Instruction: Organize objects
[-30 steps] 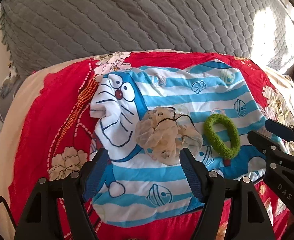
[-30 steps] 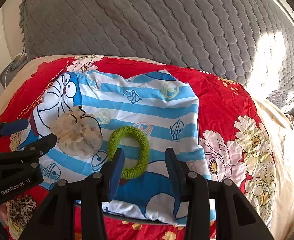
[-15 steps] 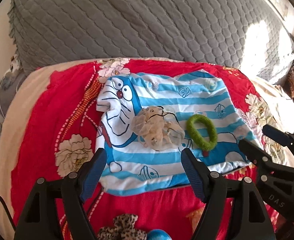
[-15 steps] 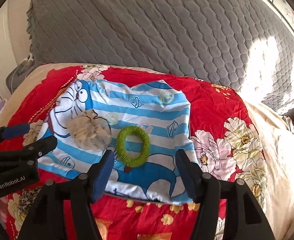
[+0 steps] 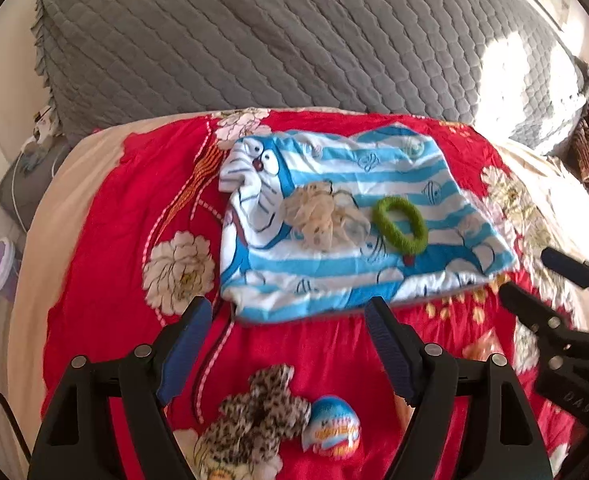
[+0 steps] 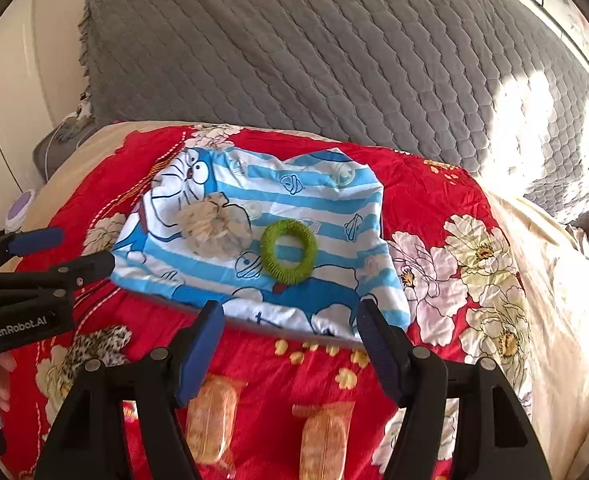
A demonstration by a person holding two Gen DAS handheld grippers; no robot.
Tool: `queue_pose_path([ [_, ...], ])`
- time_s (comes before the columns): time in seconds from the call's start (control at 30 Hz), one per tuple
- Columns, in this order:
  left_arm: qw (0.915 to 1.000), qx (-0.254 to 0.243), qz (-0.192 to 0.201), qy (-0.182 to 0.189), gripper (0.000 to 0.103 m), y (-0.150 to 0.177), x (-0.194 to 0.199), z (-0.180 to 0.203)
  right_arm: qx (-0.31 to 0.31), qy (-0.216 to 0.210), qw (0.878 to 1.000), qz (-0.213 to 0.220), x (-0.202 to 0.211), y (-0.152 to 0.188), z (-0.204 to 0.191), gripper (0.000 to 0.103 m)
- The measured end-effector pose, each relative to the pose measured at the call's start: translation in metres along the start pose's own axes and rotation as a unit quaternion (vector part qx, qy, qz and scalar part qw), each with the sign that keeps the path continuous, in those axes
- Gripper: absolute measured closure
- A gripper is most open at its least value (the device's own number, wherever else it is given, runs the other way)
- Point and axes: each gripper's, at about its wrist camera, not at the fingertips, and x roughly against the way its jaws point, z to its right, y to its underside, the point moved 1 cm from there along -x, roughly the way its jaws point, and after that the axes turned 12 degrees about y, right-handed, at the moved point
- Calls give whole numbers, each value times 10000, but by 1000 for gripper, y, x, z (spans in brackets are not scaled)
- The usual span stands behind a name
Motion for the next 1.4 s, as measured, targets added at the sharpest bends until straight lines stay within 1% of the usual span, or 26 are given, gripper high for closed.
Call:
queue_pose_path([
  [0.1, 10000, -69, -46, -37, 23, 11, 7, 1, 29, -27, 10000, 71, 15, 6, -1, 34],
  [0.3, 9999, -40, -79, -111, 23, 32, 26, -3, 61, -96, 9997, 205, 37, 17, 0, 33],
  [0.37, 9999, -54, -47, -156, 23, 37, 33, -3, 75, -100, 9996, 237, 44, 22, 1, 33],
  [0.57, 9999, -63, 12, -126, 23, 50, 53, 2, 18, -108, 9995, 289, 61, 38, 7, 32],
  [0.77, 9994, -234, 114, -228, 23, 67, 68, 10, -42, -164, 9994, 313, 77, 51, 10, 31],
  [0.9, 9998, -71, 122, -131, 23, 79, 73, 9, 6, -167, 9990, 421, 91, 59, 6, 27],
  [1.07, 9997, 6, 119, -204, 23, 95, 83, 11, 49, -287, 9984, 486, 107, 64, 1, 26],
  [1.13, 9997, 14, 134, -224, 23, 98, 87, 13, 39, -296, 9982, 527, 114, 66, 0, 21],
  [1.23, 9993, 5, 196, -324, 23, 101, 94, 15, 22, -312, 9979, 574, 122, 68, -2, 18],
  [1.3, 9993, 27, 223, -299, 23, 102, 99, 15, -31, -325, 9979, 562, 125, 69, -2, 15],
  [1.4, 9990, 74, 262, -345, 22, 103, 105, 12, -80, -338, 9980, 535, 128, 72, -3, 13],
])
